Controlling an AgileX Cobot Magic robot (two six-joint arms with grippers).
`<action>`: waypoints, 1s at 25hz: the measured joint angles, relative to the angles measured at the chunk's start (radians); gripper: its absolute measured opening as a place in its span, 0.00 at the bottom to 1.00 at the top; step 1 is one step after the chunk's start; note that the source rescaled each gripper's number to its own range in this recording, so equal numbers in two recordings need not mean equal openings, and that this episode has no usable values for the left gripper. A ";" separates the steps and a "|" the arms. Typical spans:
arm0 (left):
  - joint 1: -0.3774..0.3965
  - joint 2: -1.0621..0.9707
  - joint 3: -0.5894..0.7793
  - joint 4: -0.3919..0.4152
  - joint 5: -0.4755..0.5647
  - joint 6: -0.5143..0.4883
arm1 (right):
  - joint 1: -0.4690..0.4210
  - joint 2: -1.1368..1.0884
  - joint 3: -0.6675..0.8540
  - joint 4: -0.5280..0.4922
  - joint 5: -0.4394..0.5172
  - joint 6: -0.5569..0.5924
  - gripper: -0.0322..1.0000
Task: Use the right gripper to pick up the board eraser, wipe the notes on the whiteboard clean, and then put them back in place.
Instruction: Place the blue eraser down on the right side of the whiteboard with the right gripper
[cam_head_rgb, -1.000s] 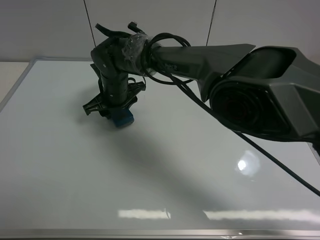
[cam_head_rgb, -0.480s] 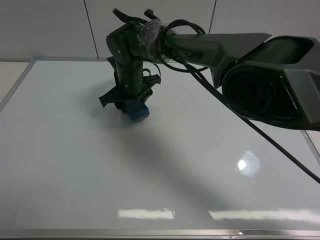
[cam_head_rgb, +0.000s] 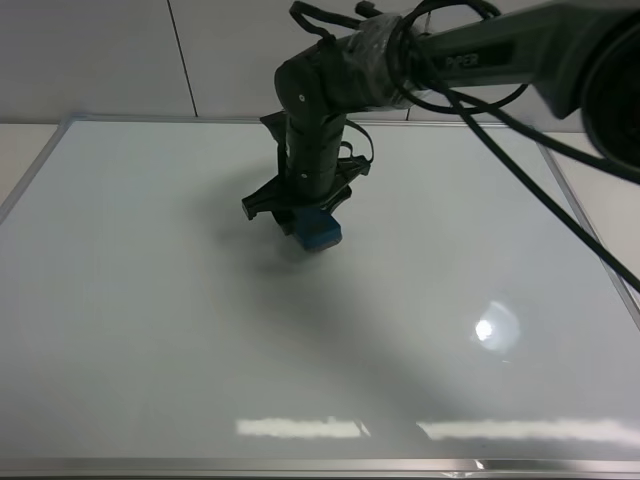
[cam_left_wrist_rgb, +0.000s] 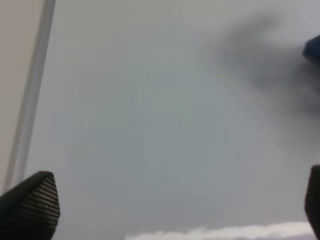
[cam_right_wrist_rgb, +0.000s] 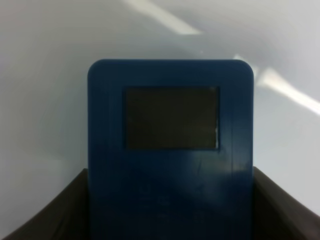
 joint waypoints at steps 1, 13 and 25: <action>0.000 0.000 0.000 0.000 0.000 0.000 | -0.011 -0.039 0.063 0.000 -0.031 0.005 0.03; 0.000 0.000 0.000 0.000 0.000 0.000 | -0.262 -0.514 0.683 0.000 -0.238 0.008 0.03; 0.000 0.000 0.000 0.000 0.000 0.000 | -0.562 -0.774 0.906 0.012 -0.237 -0.188 0.03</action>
